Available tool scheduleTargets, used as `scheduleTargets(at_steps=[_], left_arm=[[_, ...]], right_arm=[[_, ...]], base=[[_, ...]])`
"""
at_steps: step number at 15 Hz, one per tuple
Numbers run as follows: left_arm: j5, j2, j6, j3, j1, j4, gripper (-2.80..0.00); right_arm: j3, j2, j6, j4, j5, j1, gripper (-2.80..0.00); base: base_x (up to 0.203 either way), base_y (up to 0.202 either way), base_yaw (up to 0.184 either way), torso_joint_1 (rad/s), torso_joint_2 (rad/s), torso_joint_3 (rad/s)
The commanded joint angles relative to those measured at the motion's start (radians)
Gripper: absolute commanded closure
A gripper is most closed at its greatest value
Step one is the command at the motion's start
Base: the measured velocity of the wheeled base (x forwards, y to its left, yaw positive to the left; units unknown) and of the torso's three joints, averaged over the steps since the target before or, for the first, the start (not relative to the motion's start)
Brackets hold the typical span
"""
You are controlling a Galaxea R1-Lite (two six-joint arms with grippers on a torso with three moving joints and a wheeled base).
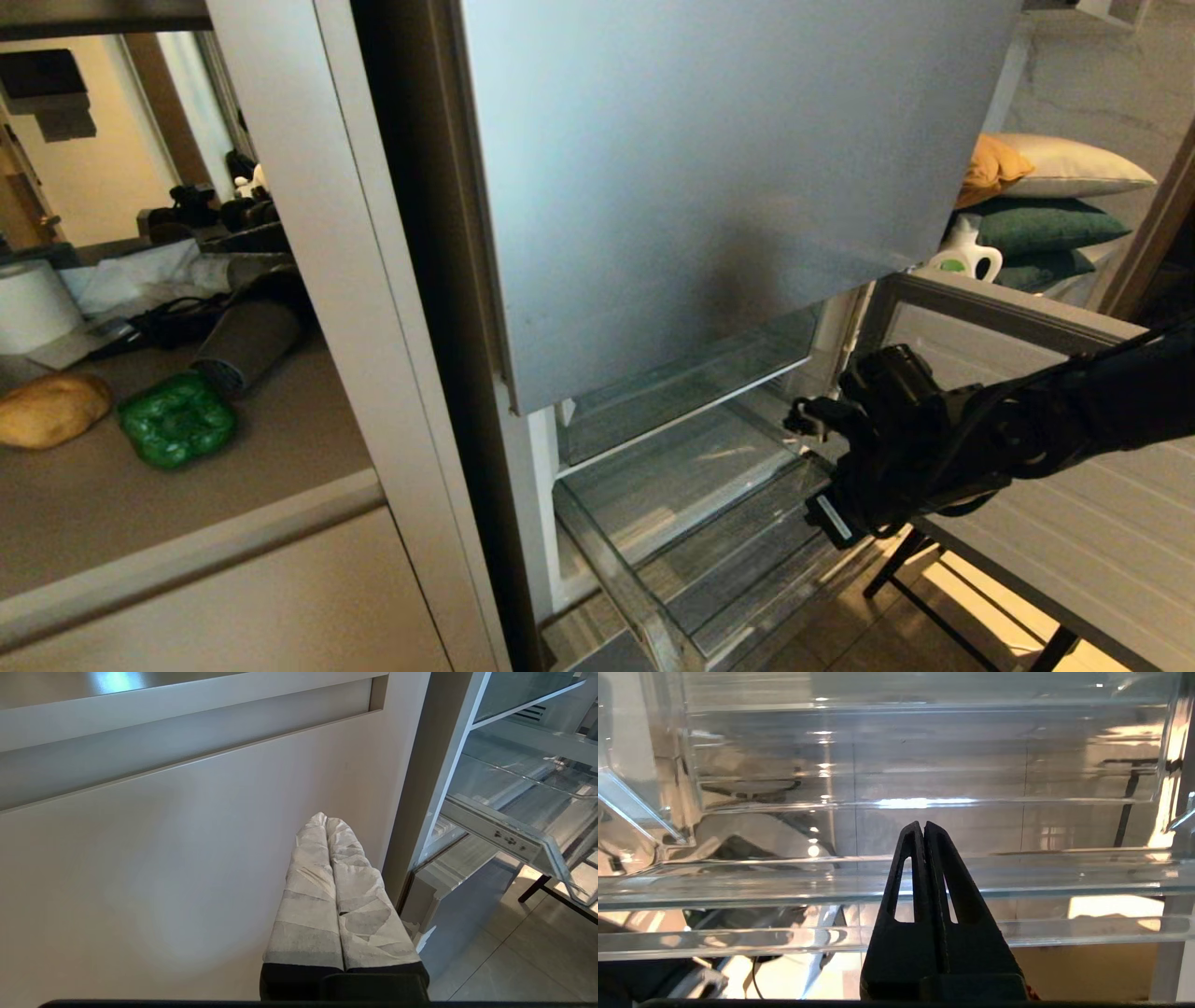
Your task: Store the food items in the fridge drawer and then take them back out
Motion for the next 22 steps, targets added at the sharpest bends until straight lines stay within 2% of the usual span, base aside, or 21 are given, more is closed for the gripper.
scheduleTargets(at_steps=[1, 6, 9, 16, 22], left_arm=[[0.000, 0.000, 0.000, 0.006, 0.000, 0.000, 0.00], [0.000, 0.000, 0.000, 0.006, 0.000, 0.000, 0.00], [0.000, 0.000, 0.000, 0.006, 0.000, 0.000, 0.00], [0.000, 0.000, 0.000, 0.006, 0.000, 0.000, 0.00], [0.000, 0.000, 0.000, 0.006, 0.000, 0.000, 0.00]], right_arm=[[0.033, -0.047, -0.003, 0.001, -0.001, 0.002, 0.00], [0.097, -0.118, -0.023, -0.004, -0.013, 0.002, 0.00], [0.089, -0.112, -0.022, -0.085, -0.014, 0.002, 0.00], [0.109, -0.059, -0.022, -0.090, -0.013, -0.004, 0.00], [0.197, -0.140, -0.029, -0.090, -0.038, 0.002, 0.00]], base=[[0.000, 0.000, 0.000, 0.000, 0.00, 0.000], [0.000, 0.000, 0.000, 0.000, 0.00, 0.000], [0.000, 0.000, 0.000, 0.000, 0.00, 0.000], [0.000, 0.000, 0.000, 0.000, 0.00, 0.000], [0.000, 0.000, 0.000, 0.000, 0.00, 0.000]])
